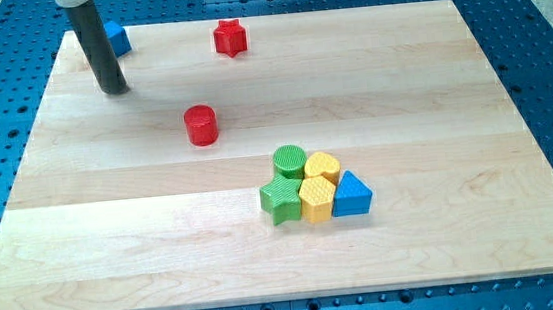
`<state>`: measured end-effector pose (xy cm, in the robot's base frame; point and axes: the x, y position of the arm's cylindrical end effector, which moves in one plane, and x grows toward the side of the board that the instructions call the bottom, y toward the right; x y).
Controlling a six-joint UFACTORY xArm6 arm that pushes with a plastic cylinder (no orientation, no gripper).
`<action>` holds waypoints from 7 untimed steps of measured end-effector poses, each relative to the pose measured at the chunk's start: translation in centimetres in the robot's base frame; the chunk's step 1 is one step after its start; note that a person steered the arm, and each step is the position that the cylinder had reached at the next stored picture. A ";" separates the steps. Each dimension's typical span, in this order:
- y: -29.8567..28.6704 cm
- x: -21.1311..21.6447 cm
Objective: Move the green circle to the top right
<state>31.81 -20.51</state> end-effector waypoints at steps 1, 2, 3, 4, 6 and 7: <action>-2.4 2.7; -0.5 9.9; -0.4 12.5; -0.4 12.6; 4.0 17.9; 7.8 20.5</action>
<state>52.36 -12.69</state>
